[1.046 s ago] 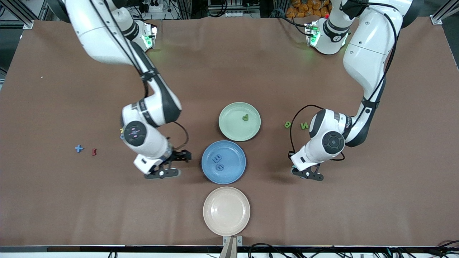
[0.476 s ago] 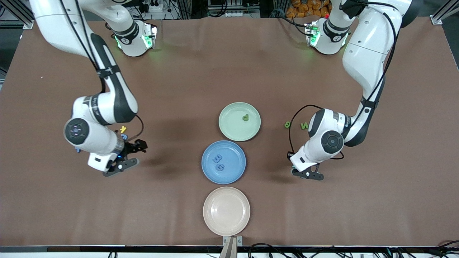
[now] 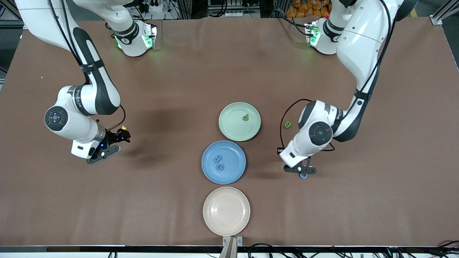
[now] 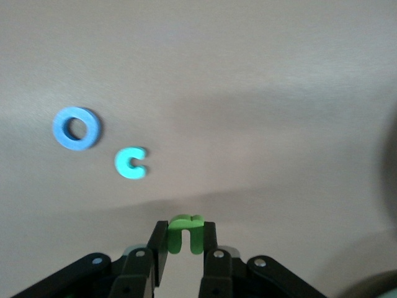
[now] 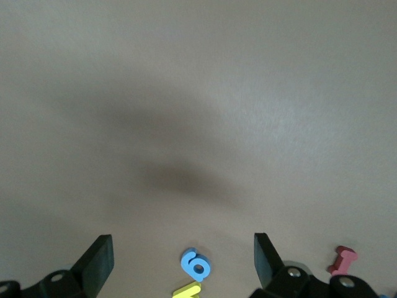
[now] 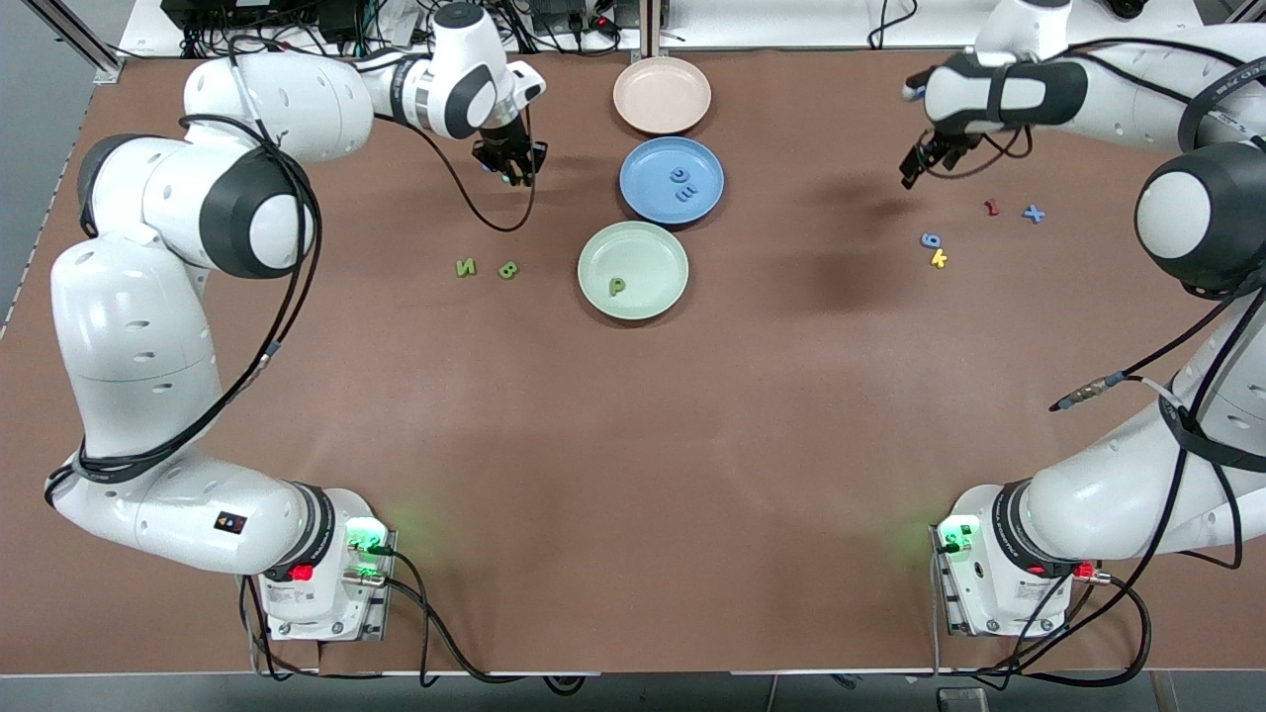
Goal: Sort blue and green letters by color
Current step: 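Drop the green n on the green plate while the right gripper reaches letters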
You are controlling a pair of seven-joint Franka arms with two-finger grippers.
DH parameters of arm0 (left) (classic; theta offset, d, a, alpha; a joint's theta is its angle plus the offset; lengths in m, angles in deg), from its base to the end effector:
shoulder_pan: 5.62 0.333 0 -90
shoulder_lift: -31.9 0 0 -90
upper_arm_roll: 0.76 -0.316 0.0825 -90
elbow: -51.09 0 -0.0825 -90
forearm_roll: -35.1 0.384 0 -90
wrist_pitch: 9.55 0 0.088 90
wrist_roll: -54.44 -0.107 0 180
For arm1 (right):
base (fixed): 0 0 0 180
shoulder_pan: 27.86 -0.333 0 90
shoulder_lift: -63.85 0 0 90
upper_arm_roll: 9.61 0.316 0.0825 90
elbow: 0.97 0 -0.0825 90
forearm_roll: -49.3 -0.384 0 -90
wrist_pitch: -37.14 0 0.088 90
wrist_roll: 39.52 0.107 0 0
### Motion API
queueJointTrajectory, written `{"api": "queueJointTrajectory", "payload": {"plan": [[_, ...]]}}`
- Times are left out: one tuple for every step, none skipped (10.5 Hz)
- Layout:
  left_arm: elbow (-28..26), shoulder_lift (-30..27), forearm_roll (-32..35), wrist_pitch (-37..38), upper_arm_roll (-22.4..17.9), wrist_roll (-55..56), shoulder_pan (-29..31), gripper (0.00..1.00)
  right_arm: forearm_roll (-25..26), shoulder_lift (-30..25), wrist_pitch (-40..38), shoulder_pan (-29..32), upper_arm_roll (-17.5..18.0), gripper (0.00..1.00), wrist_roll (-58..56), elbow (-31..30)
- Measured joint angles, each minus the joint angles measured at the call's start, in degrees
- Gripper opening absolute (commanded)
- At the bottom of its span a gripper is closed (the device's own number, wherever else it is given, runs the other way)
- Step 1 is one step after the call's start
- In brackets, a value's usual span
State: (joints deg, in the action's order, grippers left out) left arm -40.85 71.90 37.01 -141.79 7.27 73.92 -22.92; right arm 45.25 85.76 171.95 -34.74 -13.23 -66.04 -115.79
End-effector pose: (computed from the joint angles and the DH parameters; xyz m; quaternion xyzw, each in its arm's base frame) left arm 0.6350 -0.2857 0.2240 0.9984 -0.0457 -0.0068 0.0323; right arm 0.6011 0.0363 0.2629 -0.9719 -0.2344 0.0132 0.0158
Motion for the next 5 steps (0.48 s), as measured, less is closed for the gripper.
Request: {"api": "queueJointTrajectory", "payload": {"plan": [[-0.01,-0.37,-0.01,0.49,0.05,2.89,-1.33,0.00,0.00,-0.31,2.97,0.48,-0.01,1.00,-0.88,-2.86],[-0.02,-0.70,-0.01,1.54,0.12,5.85,-3.02,0.00,0.00,-0.57,5.16,0.72,0.00,1.00,-1.29,-5.01],[-0.01,-1.05,-0.02,2.96,0.21,9.58,-5.09,0.00,0.00,-0.89,6.71,0.84,0.01,1.00,-1.57,-6.71],[-0.03,-1.34,-0.05,4.26,0.54,13.92,-7.15,0.00,0.00,-1.15,8.42,1.07,0.01,1.00,-2.00,-8.30],[-0.07,-1.49,-0.06,4.92,0.88,18.40,-9.53,0.00,0.00,-1.26,10.31,1.48,0.01,1.00,-2.62,-9.88]]}}
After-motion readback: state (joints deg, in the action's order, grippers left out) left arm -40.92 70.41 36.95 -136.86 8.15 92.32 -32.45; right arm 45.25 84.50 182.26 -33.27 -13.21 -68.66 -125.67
